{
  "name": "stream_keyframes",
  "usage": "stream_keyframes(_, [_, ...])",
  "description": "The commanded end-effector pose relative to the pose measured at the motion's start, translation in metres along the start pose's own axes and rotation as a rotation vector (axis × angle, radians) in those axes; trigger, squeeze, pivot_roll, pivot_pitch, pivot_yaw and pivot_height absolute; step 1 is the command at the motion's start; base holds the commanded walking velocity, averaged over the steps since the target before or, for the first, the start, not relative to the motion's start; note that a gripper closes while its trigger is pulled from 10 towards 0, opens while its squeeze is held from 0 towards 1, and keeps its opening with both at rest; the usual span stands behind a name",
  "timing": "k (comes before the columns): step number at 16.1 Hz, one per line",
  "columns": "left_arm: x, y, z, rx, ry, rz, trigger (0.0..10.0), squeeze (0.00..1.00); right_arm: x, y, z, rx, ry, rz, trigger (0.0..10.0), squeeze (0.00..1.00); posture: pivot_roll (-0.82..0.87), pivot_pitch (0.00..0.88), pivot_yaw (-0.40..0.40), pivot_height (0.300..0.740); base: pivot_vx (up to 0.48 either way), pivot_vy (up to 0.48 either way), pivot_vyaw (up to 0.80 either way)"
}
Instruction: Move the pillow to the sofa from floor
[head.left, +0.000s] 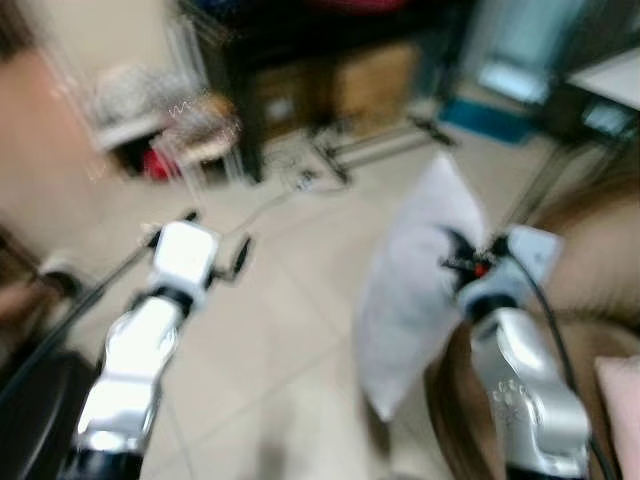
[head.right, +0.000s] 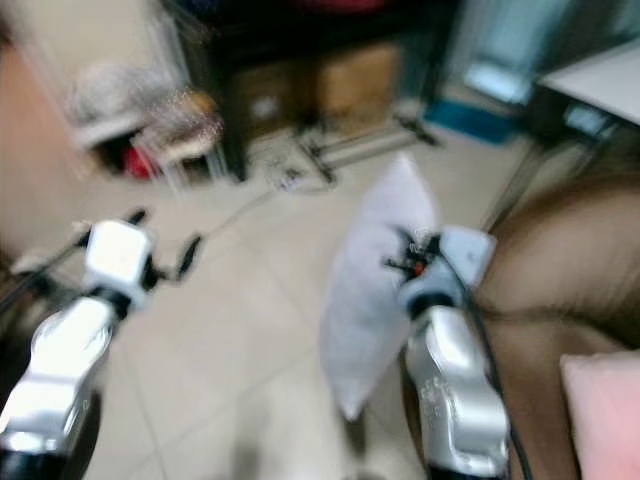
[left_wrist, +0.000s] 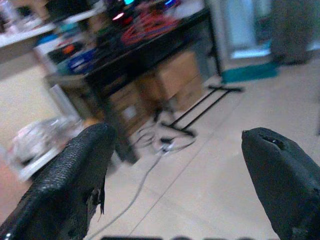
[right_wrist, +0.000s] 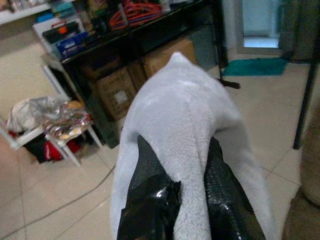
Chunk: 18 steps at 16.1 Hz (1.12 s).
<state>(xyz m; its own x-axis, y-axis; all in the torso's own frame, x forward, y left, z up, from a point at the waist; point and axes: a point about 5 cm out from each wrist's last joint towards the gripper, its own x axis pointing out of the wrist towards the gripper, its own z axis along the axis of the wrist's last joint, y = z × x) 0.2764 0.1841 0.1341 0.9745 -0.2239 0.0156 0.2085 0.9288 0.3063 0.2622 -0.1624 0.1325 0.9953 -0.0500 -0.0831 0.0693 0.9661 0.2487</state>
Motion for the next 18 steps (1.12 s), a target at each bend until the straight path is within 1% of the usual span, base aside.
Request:
stream_keyframes(1, [0.002, -0.003, 0.008, -0.003, -0.033, -0.009, 10.0, 0.09, 0.000, -0.004, 0.012, 0.000, -0.058, -0.018, 10.0, 0.00, -0.11, 0.000, 0.042, 0.740, 0.000, 0.000, 0.00])
stream_keyframes(3, [0.002, -0.001, 0.008, 0.006, -0.032, 0.000, 10.0, 0.10, -0.001, -0.004, 0.011, 0.011, -0.054, -0.024, 10.0, 0.00, -0.10, 0.000, 0.042, 0.740, 0.000, 0.000, 0.00])
stream_keyframes(9, [0.003, -0.001, 0.009, -0.011, -0.044, -0.014, 10.0, 0.11, -0.001, -0.001, 0.011, 0.002, -0.062, -0.014, 10.0, 0.00, -0.11, 0.000, 0.048, 0.740, 0.000, 0.000, -0.80])
stream_keyframes(10, [0.003, -0.001, 0.009, -0.013, -0.046, -0.014, 10.0, 0.12, -0.001, 0.000, 0.012, 0.006, -0.069, 0.000, 10.0, 0.00, -0.11, 0.000, 0.048, 0.740, 0.277, 0.000, -0.80])
stream_keyframes(12, [0.003, 0.000, 0.010, -0.017, -0.048, -0.013, 10.0, 0.11, 0.000, 0.007, 0.012, -0.008, -0.076, 0.050, 10.0, 0.00, -0.10, 0.000, 0.042, 0.740, 0.292, 0.000, 0.00])
stream_keyframes(15, [0.001, 0.000, 0.009, -0.018, -0.048, -0.011, 10.0, 0.11, 0.002, 0.008, 0.010, -0.011, -0.060, 0.053, 10.0, 0.00, -0.09, 0.000, 0.034, 0.740, 0.295, 0.000, 0.00])
stream_keyframes(18, [0.000, 0.001, 0.009, -0.015, -0.048, -0.009, 10.0, 0.11, 0.004, 0.009, 0.010, -0.008, -0.055, 0.061, 10.0, 0.00, -0.09, 0.000, 0.032, 0.740, 0.299, 0.000, -0.80])
